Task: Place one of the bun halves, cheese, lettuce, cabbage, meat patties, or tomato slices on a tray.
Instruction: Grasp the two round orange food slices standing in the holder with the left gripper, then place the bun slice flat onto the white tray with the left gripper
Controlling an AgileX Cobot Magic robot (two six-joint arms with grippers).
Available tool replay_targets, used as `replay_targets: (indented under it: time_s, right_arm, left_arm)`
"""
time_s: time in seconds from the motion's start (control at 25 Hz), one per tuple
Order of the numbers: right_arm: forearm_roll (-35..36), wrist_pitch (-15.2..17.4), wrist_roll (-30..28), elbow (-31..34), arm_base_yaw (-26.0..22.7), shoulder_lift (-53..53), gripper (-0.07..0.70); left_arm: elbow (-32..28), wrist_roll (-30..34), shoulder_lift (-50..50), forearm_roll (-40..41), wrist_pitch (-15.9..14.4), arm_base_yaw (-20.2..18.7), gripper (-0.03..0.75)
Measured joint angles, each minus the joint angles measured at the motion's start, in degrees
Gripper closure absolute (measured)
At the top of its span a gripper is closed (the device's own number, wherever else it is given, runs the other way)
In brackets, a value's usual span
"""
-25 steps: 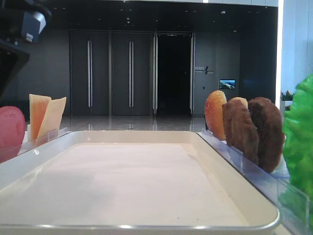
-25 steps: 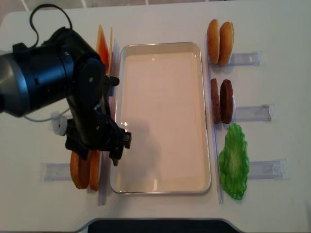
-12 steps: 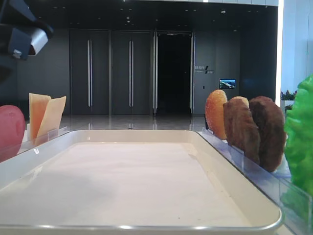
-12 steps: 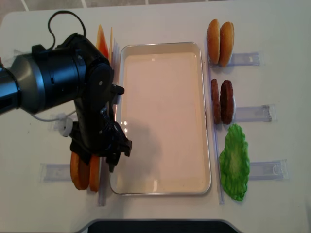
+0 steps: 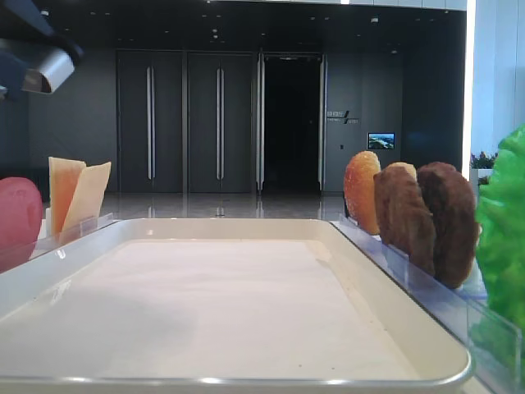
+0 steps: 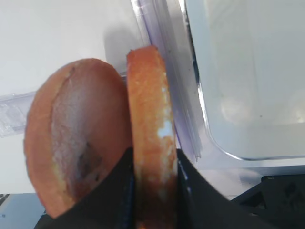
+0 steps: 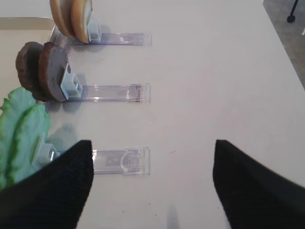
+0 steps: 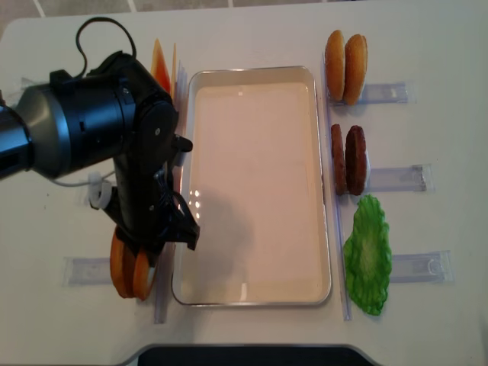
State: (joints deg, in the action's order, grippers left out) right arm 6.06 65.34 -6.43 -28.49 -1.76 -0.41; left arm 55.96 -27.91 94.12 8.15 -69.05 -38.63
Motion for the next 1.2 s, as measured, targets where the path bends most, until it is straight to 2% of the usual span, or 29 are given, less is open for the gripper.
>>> replay_targets:
  time_s: [0.32,0.88,1.12,1.2]
  right_arm:
    - [0.0,0.0,0.0,0.0,0.0,0.0,0.104]
    - [0.0,0.0,0.0,0.0,0.0,0.0,0.104]
    - [0.0,0.0,0.0,0.0,0.0,0.0,0.104]
    - [0.0,0.0,0.0,0.0,0.0,0.0,0.104]
  left_arm:
    - [0.0,1.64,-0.76,0.07,-0.08,0.0,0.574]
    - [0.11,1.78,-11.11,-2.56,-0.3,0.0,0.575]
    - [0.11,-2.58,-15.57,-1.14,-0.35,0.0,0.576]
    - [0.11,-4.99,-16.24,-0.29,0.76,0.71,0.576]
